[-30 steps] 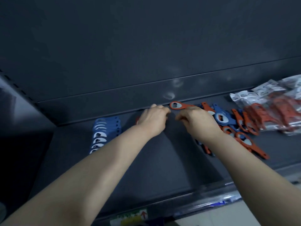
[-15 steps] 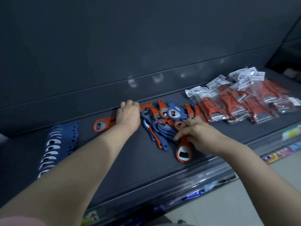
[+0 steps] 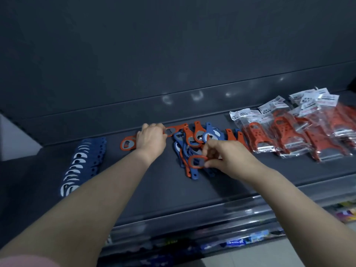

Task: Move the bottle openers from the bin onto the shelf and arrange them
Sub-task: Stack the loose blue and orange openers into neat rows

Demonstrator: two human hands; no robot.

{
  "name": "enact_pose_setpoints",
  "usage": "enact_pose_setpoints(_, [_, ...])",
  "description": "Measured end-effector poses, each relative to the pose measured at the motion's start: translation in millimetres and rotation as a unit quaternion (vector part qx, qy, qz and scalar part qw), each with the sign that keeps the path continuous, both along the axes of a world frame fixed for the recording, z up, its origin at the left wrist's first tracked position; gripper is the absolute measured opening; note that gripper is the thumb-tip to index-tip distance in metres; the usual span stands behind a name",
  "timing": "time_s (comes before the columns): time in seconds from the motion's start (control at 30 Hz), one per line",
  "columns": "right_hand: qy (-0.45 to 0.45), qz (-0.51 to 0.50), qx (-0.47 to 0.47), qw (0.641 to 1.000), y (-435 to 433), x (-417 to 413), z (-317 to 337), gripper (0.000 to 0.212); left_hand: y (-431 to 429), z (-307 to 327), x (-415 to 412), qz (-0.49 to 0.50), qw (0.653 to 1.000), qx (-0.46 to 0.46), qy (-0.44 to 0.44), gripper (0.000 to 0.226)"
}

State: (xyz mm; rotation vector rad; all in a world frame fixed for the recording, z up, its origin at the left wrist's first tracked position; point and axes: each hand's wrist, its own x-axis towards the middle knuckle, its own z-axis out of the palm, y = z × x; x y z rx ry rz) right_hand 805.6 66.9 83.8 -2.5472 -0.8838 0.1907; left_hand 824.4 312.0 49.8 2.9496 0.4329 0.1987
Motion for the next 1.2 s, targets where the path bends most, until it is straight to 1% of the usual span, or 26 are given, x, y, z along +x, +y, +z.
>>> enact_pose_setpoints(0.07, [-0.003, -0.033, 0.058, 0.998, 11, 5, -1, 0.021, 1, 2, 9, -0.002, 1.0, -0.009, 0.025, 0.034])
enact_pose_setpoints(0.17, [-0.029, -0.055, 0.092, 0.994, 26, 13, -2, 0.02, -1, 4, 25, 0.015, 0.997, -0.046, 0.066, 0.047])
enact_pose_setpoints(0.23, [-0.054, -0.061, 0.094, 0.992, 32, 18, -4, 0.017, -1, 6, 34, 0.043, 0.992, -0.07, 0.093, 0.049])
enact_pose_setpoints(0.33, [-0.077, -0.068, 0.074, 0.992, 39, 21, -8, 0.015, -1, 12, 40, 0.068, 0.987, -0.095, 0.106, 0.05])
enact_pose_setpoints(0.4, [-0.083, -0.072, 0.065, 0.992, 46, 20, -12, 0.015, 1, 13, 39, 0.062, 0.987, -0.124, 0.087, 0.039])
enact_pose_setpoints(0.47, [-0.078, -0.079, 0.072, 0.991, 54, 18, -14, 0.017, 8, 14, 31, 0.057, 0.983, -0.171, 0.034, 0.018])
enact_pose_setpoints(0.5, [-0.073, -0.081, 0.078, 0.991, 60, 17, -13, 0.017, 16, 16, 24, 0.06, 0.978, -0.2, 0.003, 0.012])
enact_pose_setpoints(0.57, [-0.071, -0.074, 0.077, 0.992, 75, 13, -12, 0.017, 36, 21, 3, 0.067, 0.96, -0.268, -0.037, 0.011])
enact_pose_setpoints(0.63, [-0.076, -0.057, 0.069, 0.993, 93, 8, -10, 0.017, 61, 28, -22, 0.052, 0.95, -0.307, -0.023, 0.012])
enact_pose_setpoints(0.73, [-0.055, -0.033, 0.056, 0.996, 121, -3, -13, 0.016, 94, 33, -54, 0.021, 0.952, -0.302, 0.048, 0.016])
enact_pose_setpoints(0.8, [-0.034, -0.026, 0.045, 0.998, 135, -9, -17, 0.014, 107, 28, -65, 0.018, 0.952, -0.298, 0.065, 0.019])
enact_pose_setpoints(0.87, [-0.021, -0.027, 0.033, 0.999, 144, -12, -22, 0.014, 114, 20, -67, 0.012, 0.958, -0.279, 0.063, 0.023])
enact_pose_setpoints(0.93, [-0.007, -0.03, 0.019, 0.999, 152, -13, -25, 0.015, 117, 12, -64, 0.003, 0.963, -0.266, 0.038, 0.023])
enact_pose_setpoints(1.03, [0.007, -0.041, 0.013, 0.999, 163, -11, -30, 0.017, 120, 7, -57, 0.023, 0.976, -0.218, 0.003, 0.022])
enact_pose_setpoints(1.1, [0.008, -0.045, 0.011, 0.999, 173, -8, -32, 0.02, 122, 8, -52, 0.029, 0.984, -0.178, 0.013, 0.03])
enact_pose_setpoints(1.2, [0.001, -0.042, -0.004, 0.999, 190, -4, -32, 0.024, 130, 10, -49, 0.019, 0.985, -0.171, 0.015, 0.039])
